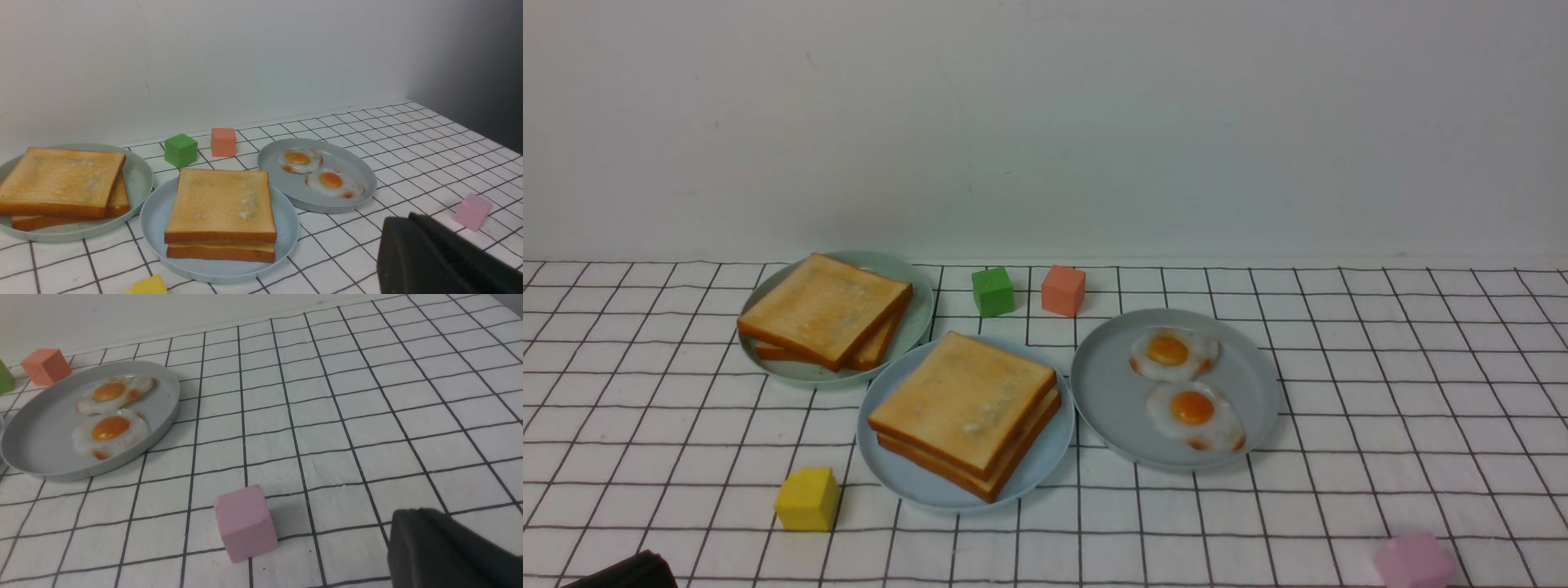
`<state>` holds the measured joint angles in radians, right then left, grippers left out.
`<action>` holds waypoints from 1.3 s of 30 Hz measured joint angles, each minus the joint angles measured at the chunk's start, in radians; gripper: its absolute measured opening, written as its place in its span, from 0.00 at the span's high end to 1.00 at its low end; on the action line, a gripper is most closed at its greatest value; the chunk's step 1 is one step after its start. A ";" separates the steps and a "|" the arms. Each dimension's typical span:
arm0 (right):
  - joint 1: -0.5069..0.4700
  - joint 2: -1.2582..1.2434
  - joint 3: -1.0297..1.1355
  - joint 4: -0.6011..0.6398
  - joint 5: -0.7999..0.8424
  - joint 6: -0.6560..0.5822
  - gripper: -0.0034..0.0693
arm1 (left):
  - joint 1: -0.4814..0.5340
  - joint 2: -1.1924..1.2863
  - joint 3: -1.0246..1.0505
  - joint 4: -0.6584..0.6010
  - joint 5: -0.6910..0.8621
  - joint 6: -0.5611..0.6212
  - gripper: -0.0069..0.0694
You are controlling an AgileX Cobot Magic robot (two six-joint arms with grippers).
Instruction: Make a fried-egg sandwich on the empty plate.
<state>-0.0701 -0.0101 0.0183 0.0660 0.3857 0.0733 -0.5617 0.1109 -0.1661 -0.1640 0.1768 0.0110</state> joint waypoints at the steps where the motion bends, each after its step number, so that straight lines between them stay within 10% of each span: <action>1: 0.000 0.000 0.000 0.000 0.000 0.000 0.96 | 0.000 0.000 0.000 0.000 0.000 0.000 0.92; 8: 0.000 0.000 0.000 -0.001 0.000 0.000 0.95 | 0.018 -0.001 0.000 0.000 0.000 0.000 0.91; 19: 0.000 0.000 0.000 -0.001 0.000 0.000 0.94 | 0.524 -0.122 0.183 0.017 0.082 -0.174 0.93; 39: 0.000 0.000 0.000 -0.001 0.001 -0.001 0.92 | 0.547 -0.122 0.198 0.019 0.209 -0.175 0.93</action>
<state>-0.0701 -0.0103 0.0179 0.0649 0.3869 0.0724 -0.0149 -0.0112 0.0315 -0.1449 0.3858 -0.1643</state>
